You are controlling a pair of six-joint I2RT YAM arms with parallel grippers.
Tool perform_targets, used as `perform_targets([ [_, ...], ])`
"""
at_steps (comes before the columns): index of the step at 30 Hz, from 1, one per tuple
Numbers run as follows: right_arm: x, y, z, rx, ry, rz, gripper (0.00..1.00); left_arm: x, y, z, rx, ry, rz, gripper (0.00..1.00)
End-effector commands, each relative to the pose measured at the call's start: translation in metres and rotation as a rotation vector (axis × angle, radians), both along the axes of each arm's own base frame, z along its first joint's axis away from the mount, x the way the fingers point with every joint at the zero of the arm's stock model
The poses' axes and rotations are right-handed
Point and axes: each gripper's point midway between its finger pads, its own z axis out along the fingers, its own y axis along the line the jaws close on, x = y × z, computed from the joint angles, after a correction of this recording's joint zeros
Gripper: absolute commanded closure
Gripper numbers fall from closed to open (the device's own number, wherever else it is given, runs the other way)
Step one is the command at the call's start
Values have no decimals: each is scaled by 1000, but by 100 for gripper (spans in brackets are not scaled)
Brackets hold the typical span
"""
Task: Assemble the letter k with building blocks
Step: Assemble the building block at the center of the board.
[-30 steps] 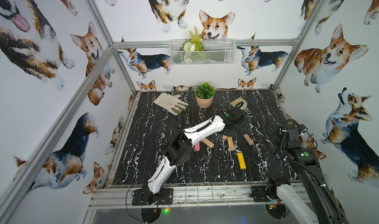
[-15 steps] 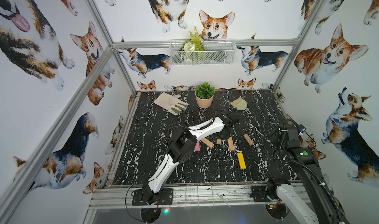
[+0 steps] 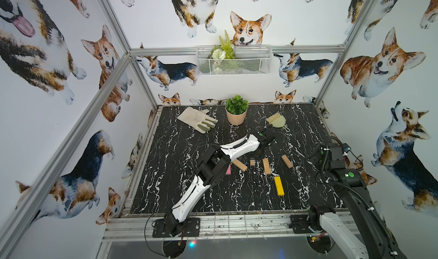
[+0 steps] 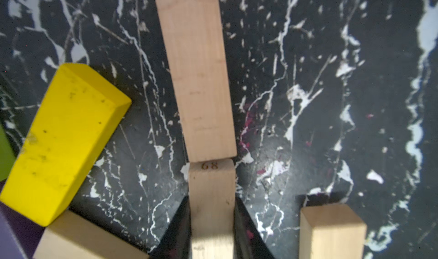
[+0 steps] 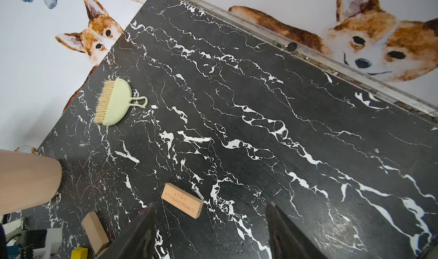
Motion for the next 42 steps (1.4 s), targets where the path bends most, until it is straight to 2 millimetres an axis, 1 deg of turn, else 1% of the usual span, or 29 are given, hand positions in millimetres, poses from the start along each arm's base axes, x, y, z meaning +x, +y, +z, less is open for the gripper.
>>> perform_targets([
  [1, 6, 1, 6, 12, -31, -2, 26, -3, 5, -5, 18, 22, 31, 65],
  [7, 5, 1, 5, 10, -31, -4, 26, -2, 3, -9, -2, 36, 36, 64],
  [12, 4, 1, 4, 11, -27, -3, 26, -1, 2, -10, -16, 41, 49, 72],
  [16, 3, 1, 4, 10, -27, -5, 26, 1, 5, -11, -20, 49, 75, 76],
  [28, 2, 1, 3, 15, -28, -6, 26, 2, 1, -15, -33, 62, 55, 72],
  [34, 3, 1, 1, 16, -23, -5, 26, 2, 3, -18, -7, 70, 48, 69],
  [42, 2, 1, 1, 15, -20, -6, 26, 4, 1, -19, -7, 65, 37, 69],
])
